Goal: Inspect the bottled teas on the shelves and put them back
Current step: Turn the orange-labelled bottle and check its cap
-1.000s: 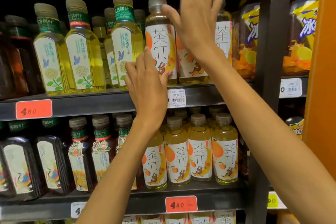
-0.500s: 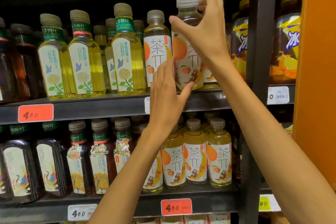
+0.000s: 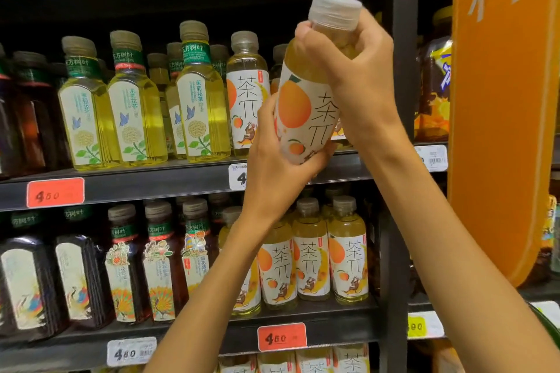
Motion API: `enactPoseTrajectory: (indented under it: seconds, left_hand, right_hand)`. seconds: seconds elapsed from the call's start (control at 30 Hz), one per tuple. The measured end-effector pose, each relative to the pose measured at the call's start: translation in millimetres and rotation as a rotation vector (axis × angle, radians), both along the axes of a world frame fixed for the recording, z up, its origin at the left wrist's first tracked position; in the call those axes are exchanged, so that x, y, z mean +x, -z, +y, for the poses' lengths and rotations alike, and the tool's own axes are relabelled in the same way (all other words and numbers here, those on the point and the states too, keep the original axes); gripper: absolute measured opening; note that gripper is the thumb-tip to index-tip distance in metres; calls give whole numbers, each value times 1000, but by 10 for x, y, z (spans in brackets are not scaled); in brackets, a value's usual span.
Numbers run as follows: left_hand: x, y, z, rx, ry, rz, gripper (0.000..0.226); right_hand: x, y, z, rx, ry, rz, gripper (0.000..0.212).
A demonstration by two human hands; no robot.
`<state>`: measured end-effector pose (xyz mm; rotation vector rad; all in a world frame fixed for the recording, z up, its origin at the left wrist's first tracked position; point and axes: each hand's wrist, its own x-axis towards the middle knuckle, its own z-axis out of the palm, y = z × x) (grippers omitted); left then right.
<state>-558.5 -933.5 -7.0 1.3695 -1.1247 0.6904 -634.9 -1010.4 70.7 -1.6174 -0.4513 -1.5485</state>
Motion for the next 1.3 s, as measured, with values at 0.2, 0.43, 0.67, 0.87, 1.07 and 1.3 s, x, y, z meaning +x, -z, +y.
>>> enactPoseTrajectory:
  seconds: [0.2,0.43,0.67,0.87,1.07,1.3]
  left_hand:
    - [-277,400,299,-11,353,269,62]
    - [-324,881,573,134,573,552,55]
    - [-389,1128,637,134,509,700,68]
    - [-426,1219,667,44,794,923,63]
    - [-444,1312,701,60,842,1021,67]
    - [-439,1301,660,27,734,960,54]
  right_hand:
    - [-132,225,83,19,-201,251,24]
    - [-79,636,116,94,-705,589,27]
    - [-4,916,193,246,-586,495,18]
    - [32,982,139,383,-771,640,35]
    - [75,1083,153,441,-688,636,30]
    - [38,1170,220,356,-488,652,26]
